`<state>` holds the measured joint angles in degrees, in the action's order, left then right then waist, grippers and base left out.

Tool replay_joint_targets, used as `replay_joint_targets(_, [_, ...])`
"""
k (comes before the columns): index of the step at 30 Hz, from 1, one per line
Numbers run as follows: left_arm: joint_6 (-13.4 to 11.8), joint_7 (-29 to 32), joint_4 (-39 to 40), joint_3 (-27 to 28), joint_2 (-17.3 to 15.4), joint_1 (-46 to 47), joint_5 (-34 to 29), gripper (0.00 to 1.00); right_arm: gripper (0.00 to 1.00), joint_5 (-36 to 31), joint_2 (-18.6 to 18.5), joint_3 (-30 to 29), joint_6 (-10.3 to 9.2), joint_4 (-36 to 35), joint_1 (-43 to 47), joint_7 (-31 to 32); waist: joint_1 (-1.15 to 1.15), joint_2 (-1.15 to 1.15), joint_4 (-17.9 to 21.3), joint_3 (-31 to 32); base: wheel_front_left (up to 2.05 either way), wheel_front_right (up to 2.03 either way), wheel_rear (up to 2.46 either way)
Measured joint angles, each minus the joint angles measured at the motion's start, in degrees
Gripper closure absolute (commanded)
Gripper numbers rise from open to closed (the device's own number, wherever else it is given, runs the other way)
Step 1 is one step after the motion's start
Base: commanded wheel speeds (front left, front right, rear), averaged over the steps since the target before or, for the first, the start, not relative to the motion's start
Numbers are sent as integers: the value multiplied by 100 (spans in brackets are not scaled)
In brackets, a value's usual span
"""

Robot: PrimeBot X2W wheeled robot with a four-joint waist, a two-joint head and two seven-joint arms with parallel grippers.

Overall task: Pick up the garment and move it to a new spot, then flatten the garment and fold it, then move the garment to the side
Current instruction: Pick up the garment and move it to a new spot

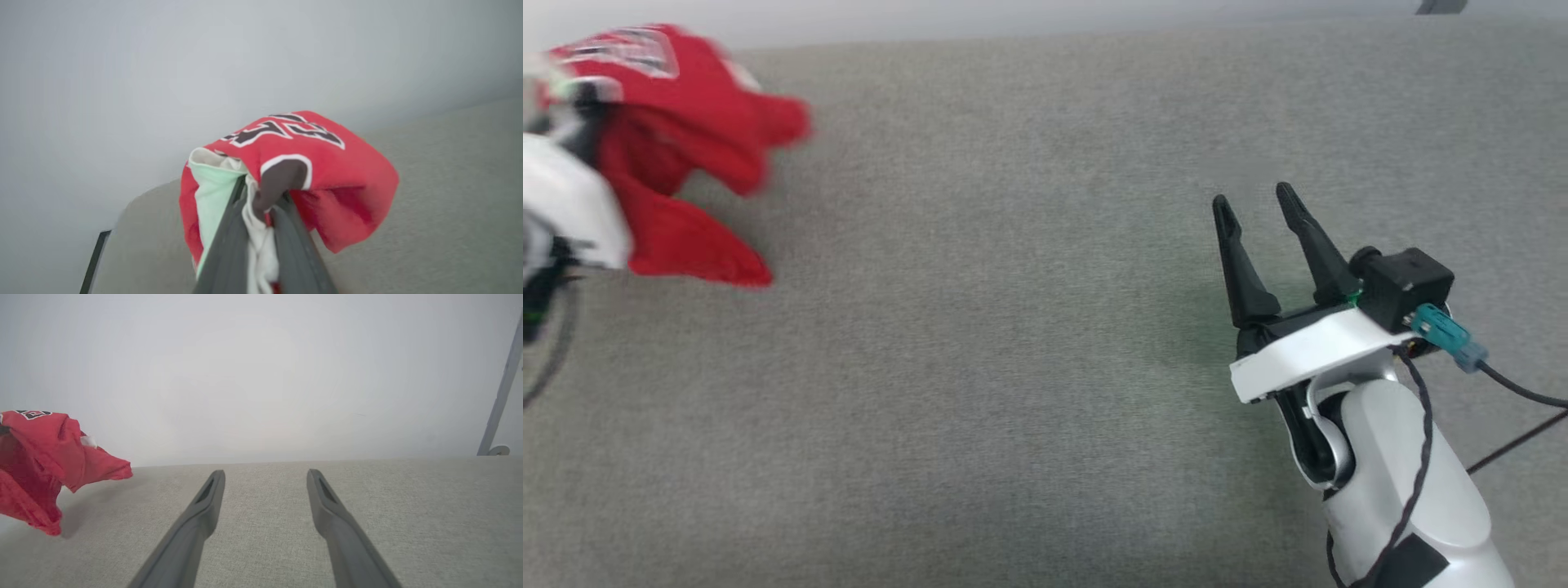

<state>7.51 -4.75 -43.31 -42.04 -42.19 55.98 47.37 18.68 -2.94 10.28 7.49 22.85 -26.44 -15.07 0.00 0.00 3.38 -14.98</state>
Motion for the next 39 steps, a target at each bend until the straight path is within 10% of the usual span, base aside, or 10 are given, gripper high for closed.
replay_joint_targets(11, [3, 321, 1670, -921, 765, 82, -43, 100, 0, 437, -3, -245, 0, -330, 155, 0, 0, 0, 644, -221, 0, 0, 0])
replay_joint_targets(23, [3, 445, 1385, -1634, 1650, 752, -181, 100, 0, 1002, -3, -223, 0, -564, 86, 1, 0, 0, 1529, -785, 0, 0, 0])
replay_joint_targets(31, [3, 1115, 1540, -2881, 1055, 511, 424, 100, 0, 1373, -12, -189, 0, -628, 163, 0, 0, 0, 2099, -1064, 0, 0, 0])
replay_joint_targets(39, [13, 2258, 1939, -2986, 609, 838, 877, 93, 0, 1667, -9, -22, 0, -726, 156, 0, 0, 0, 2400, -1357, 0, 0, 0])
